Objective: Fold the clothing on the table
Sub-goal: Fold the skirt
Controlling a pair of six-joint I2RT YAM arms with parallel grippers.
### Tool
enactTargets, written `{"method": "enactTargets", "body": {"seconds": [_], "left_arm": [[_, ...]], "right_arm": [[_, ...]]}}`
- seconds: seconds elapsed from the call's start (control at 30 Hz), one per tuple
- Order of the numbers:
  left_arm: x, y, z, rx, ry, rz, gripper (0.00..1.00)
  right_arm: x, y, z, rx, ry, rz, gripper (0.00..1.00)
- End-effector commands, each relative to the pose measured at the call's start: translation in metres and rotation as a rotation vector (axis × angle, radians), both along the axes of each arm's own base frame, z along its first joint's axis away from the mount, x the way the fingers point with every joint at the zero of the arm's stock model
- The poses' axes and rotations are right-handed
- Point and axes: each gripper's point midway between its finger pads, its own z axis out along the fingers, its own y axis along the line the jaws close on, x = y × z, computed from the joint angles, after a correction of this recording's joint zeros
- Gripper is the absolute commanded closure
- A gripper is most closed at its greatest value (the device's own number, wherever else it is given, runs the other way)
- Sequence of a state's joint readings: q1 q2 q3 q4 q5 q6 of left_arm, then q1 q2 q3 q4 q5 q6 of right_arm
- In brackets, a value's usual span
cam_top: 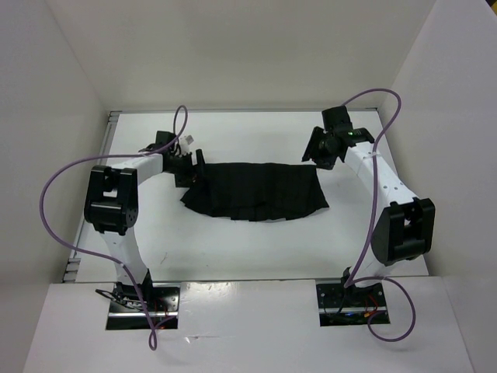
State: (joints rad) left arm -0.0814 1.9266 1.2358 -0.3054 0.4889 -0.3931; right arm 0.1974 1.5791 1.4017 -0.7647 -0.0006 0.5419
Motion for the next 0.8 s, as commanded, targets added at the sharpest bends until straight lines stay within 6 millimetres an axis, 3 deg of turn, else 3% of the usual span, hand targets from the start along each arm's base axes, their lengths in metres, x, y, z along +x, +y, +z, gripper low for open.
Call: {"method": "enactTargets", "body": {"seconds": [0.0,0.17,0.2,0.3,0.4,0.43,0.47,0.5,0.63,0.77], "left_arm": [[-0.026,-0.009,-0.025,-0.036,0.094,-0.049,0.09],[-0.045,-0.023,-0.043,-0.036,0.180,-0.089,0.32],[-0.045,-0.023,-0.043,-0.036,0.180,-0.089,0.39],[-0.045,-0.028,-0.045,-0.075,0.189,-0.082,0.49],[-0.044,-0.035,-0.046,-0.118,0.199,-0.081,0.77],[-0.047,-0.038,-0.050,-0.120,0.219,-0.080,0.93],[-0.047,-0.038,-0.050,-0.120,0.219,-0.080,1.00],[-0.049,-0.036,-0.052,-0.108,0.230,-0.074,1.00],[-0.025,-0.022,-0.026,-0.002,0.155,-0.033,1.00],[-0.004,-0.008,0.007,0.036,0.094,0.004,1.00]], "right_arm": [[-0.003,-0.004,0.015,-0.002,-0.032,0.002,0.44],[-0.009,-0.015,0.000,-0.059,0.013,-0.020,0.41],[-0.011,-0.019,-0.005,-0.062,0.027,-0.031,0.41],[-0.021,-0.029,-0.023,-0.063,0.079,-0.049,0.41],[-0.032,-0.035,-0.042,-0.054,0.131,-0.061,0.41],[-0.034,-0.036,-0.045,-0.056,0.140,-0.061,0.41],[-0.034,-0.037,-0.045,-0.045,0.142,-0.066,0.41],[-0.036,-0.043,-0.049,-0.045,0.154,-0.081,0.41],[-0.040,-0.039,-0.058,-0.012,0.183,-0.048,0.43],[-0.035,-0.011,-0.055,0.119,0.168,0.062,0.53]]}}
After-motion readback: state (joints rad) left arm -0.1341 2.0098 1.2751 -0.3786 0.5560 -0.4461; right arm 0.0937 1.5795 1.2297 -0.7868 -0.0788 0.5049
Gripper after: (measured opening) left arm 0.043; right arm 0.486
